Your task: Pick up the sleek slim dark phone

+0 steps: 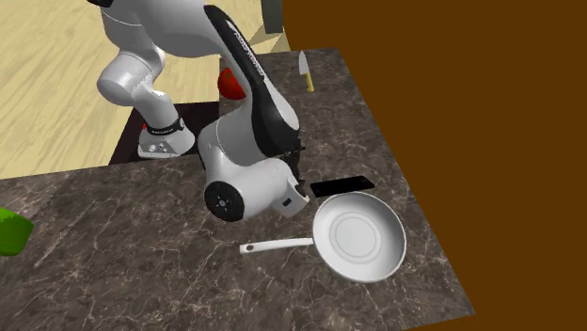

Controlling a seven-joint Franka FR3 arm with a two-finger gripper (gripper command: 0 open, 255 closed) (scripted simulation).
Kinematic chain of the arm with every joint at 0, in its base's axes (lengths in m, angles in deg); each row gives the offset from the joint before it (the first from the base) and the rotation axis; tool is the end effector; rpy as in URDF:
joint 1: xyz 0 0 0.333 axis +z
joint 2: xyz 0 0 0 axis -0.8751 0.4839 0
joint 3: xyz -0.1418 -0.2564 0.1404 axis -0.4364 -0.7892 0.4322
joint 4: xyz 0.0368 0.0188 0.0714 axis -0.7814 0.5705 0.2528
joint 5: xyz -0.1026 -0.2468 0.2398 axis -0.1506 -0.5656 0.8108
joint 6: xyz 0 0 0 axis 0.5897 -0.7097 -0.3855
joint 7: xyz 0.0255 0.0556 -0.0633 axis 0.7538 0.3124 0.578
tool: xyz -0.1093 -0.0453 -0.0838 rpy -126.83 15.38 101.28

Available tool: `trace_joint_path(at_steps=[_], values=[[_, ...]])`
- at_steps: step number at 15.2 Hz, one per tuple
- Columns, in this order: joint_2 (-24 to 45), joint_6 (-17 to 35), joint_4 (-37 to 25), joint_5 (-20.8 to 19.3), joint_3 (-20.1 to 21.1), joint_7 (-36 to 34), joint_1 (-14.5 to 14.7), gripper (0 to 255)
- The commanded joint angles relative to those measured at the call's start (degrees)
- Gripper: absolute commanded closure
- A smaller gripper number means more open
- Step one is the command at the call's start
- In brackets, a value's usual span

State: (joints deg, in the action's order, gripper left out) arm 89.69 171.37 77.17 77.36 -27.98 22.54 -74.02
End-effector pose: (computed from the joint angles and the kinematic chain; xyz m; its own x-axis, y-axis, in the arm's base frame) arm 0.4241 -0.3693 0.3263 0.8972 -0.3566 0.2604 -0.0654 -0.6905 -0.7204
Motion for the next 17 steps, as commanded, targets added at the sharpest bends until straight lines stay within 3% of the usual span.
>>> trace_joint_path(at_steps=[1, 5, 14, 15, 17], values=[[6.6, -3.8, -5.3, 5.7, 2.4, 1.5, -4.9, 0], [16.2, -8.5, -14.3, 13.5, 7.0, 1.5, -12.5, 0], [20.4, -7.8, -14.8, 15.6, 7.4, 4.4, -12.7, 0], [20.4, -7.6, -15.0, 15.7, 7.5, 4.0, -12.5, 255], [19.9, -7.0, -14.4, 15.9, 7.6, 3.9, -11.7, 255]])
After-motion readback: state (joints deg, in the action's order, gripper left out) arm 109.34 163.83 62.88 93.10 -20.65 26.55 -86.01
